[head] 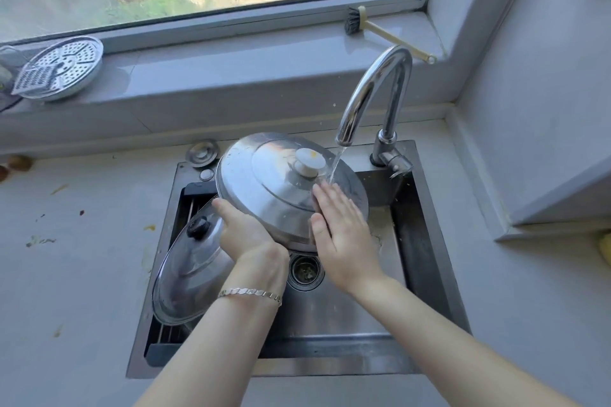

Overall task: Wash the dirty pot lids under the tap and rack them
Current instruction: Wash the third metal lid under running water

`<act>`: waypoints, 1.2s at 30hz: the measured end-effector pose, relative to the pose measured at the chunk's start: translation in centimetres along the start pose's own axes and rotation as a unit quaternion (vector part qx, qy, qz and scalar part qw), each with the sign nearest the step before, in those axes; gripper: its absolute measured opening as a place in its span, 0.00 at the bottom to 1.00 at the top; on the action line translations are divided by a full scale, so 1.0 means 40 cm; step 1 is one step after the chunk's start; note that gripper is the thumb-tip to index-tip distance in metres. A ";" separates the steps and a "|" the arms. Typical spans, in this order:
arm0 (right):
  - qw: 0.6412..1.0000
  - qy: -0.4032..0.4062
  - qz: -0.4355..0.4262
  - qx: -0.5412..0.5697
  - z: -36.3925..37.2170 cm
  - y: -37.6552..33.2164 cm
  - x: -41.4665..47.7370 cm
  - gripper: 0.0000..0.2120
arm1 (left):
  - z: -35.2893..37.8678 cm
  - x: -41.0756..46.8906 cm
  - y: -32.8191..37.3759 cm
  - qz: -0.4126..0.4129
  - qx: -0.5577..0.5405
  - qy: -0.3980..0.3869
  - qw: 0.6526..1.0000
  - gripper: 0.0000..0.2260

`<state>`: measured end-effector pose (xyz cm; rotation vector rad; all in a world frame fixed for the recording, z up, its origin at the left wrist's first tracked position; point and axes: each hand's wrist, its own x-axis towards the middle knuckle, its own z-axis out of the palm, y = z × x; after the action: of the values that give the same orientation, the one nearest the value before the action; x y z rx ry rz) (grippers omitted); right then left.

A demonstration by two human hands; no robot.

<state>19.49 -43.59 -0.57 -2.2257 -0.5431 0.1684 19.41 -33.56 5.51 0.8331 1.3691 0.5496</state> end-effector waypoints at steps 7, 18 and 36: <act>0.999 0.030 0.015 -0.020 0.010 -0.014 0.046 0.32 | -0.001 0.011 0.012 0.001 -0.010 -0.009 1.000 0.23; 0.980 -0.103 0.137 0.105 -0.087 0.154 0.241 0.20 | -0.067 0.056 -0.056 -0.027 0.134 -0.244 0.960 0.22; 0.989 0.002 0.124 0.075 -0.121 0.029 0.113 0.17 | -0.021 0.098 -0.008 0.041 0.079 -0.154 0.984 0.16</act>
<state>25.35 -45.65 1.97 -2.1399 -0.2401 0.3235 19.11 -30.58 2.84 1.0599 1.1076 0.3590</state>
